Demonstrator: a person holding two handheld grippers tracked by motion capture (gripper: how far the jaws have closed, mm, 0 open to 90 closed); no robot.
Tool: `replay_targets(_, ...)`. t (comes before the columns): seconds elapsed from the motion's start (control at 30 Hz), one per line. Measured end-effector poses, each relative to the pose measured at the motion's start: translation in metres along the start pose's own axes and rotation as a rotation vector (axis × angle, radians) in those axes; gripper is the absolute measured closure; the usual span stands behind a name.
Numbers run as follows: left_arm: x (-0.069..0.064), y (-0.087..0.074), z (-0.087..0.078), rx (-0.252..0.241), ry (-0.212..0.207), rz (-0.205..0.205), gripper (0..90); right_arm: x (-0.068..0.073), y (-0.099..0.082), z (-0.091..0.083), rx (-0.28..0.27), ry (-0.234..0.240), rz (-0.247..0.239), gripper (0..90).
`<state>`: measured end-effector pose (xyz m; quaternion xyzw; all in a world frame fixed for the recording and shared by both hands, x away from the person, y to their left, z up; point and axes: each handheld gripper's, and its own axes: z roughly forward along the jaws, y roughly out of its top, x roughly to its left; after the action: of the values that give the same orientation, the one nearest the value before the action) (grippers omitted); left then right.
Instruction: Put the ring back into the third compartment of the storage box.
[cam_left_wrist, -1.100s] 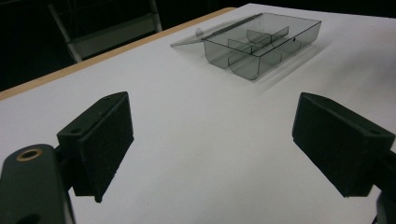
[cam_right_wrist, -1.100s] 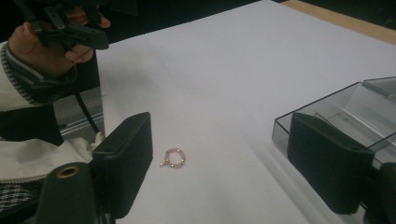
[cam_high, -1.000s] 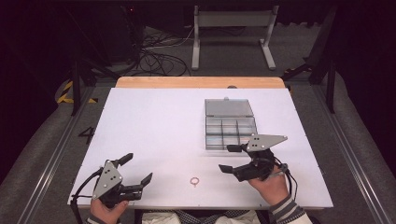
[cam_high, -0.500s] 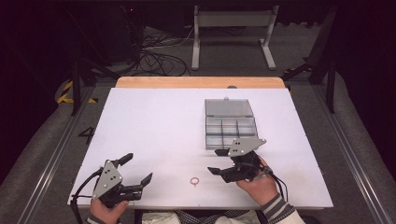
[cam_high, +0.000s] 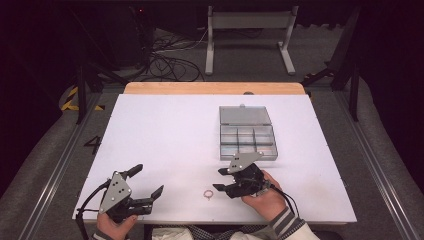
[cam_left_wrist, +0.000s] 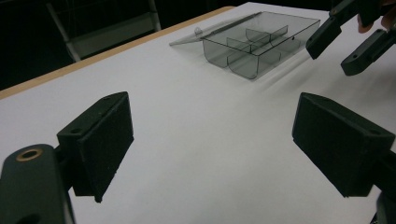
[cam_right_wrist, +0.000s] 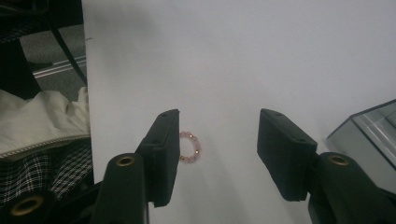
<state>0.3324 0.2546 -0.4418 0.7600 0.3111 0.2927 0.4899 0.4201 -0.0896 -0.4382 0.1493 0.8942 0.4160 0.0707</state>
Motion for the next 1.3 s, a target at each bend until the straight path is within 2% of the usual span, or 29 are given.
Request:
replay_targets(0.2,0.0,0.0,0.0,0.0,-0.002,0.0,13.2,0.003,0.0,0.014,0.033,0.006,-0.015,55.5)
replay_targets(0.53,-0.001,0.0,0.0,0.007,-0.003,-0.004,13.2,0.004,-0.002,0.032,0.071,0.014,-0.032,57.4)
replay_targets(1.03,-0.001,0.0,0.001,0.009,-0.004,-0.001,13.2,0.007,-0.003,0.048,0.116,0.042,-0.044,62.8)
replay_targets(1.3,-0.001,0.0,0.001,0.012,-0.002,0.01,13.2,0.008,-0.004,0.055,0.149,0.056,-0.05,69.7)
